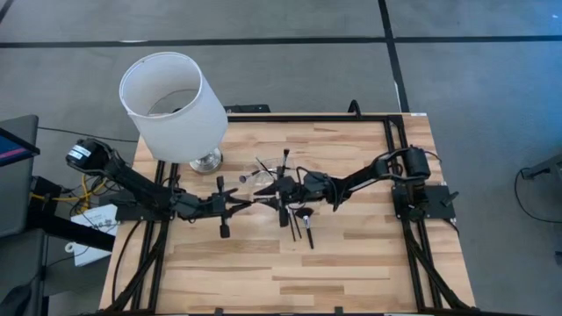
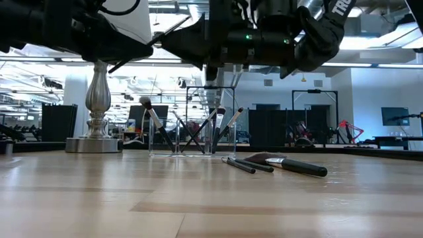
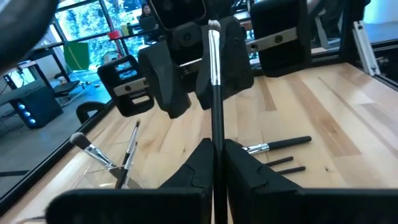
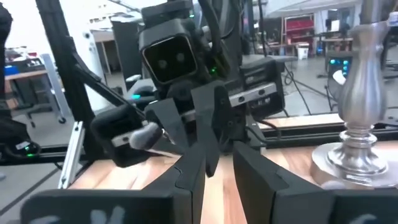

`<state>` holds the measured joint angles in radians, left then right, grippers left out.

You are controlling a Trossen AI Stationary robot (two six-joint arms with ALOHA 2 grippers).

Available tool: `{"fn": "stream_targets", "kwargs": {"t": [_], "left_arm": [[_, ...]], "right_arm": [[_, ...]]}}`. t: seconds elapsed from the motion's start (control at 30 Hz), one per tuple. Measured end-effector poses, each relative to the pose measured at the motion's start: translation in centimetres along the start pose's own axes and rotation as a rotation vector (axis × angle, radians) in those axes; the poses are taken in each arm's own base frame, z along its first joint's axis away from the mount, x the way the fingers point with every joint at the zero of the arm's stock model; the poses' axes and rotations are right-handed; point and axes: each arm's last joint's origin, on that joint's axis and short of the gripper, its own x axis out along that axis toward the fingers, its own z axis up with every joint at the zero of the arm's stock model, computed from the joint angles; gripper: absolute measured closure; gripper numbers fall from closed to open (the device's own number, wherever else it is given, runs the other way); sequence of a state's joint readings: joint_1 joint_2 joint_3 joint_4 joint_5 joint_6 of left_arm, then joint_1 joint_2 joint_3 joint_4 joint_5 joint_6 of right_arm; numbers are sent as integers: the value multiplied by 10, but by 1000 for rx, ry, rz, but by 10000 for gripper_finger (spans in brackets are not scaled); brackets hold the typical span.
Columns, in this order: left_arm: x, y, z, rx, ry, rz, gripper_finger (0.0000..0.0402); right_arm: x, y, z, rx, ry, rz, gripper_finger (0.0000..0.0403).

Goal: Put items in baskets/containers
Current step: Put the black foundation brush into the transparent organizer

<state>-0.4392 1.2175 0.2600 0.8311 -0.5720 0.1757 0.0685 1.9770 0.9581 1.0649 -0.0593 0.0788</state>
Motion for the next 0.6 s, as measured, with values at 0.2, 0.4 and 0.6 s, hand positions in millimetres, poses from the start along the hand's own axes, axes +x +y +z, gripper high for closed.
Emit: {"fn": "stream_targets", "kwargs": {"t": [0.2,0.4,0.6], "left_arm": [[0,0,0,3,0,-7,383],[0,0,0,4,2,-8,383],[0,0,0,-5,-8,-12,383]], "right_arm": [[0,2,1,-1,-16,38,329],[0,1,-3,4,36,38,329],[0,2,-4,5,47,54,329]]}}
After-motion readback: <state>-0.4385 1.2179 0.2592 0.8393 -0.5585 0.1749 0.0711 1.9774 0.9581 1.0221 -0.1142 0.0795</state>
